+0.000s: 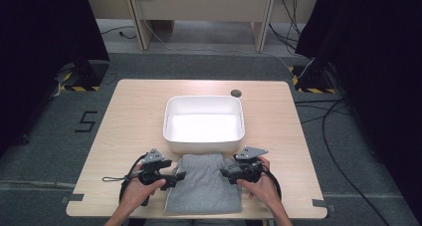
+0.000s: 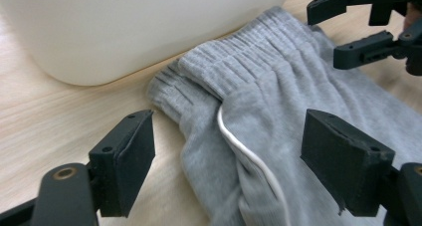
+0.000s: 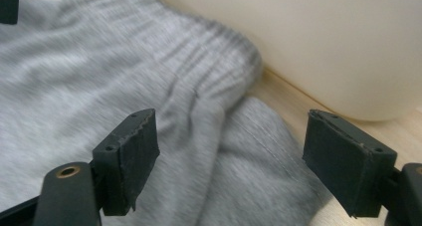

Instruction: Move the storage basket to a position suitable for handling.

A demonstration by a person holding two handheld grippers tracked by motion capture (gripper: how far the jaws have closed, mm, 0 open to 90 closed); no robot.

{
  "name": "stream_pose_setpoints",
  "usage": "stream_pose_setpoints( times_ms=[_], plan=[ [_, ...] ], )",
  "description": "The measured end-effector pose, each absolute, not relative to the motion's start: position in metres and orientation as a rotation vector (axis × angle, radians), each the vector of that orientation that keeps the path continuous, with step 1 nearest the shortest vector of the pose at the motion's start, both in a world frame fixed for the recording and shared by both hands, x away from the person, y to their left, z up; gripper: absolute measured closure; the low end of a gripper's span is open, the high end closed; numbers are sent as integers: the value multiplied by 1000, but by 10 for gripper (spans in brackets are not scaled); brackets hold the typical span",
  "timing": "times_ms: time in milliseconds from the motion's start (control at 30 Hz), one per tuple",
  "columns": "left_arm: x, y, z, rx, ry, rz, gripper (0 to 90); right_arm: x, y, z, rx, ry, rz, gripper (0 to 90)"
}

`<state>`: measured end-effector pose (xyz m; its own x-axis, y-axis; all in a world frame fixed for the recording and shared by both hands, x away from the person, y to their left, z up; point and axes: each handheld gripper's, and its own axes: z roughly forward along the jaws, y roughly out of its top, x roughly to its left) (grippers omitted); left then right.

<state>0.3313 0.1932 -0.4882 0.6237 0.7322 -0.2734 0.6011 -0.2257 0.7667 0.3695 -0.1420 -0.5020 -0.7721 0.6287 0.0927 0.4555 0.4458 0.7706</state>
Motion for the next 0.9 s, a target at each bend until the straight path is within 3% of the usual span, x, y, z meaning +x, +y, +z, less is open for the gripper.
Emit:
stream_pose_setpoints(
  times_ms=[533, 900],
  plan=[
    [296, 206, -485, 1940, 1049, 194, 202, 370, -148, -495, 954, 2459, 1240, 203],
    [283, 207, -496, 1924, 1084, 198, 154, 375, -145, -501, 954, 2487, 1227, 195]
  ],
)
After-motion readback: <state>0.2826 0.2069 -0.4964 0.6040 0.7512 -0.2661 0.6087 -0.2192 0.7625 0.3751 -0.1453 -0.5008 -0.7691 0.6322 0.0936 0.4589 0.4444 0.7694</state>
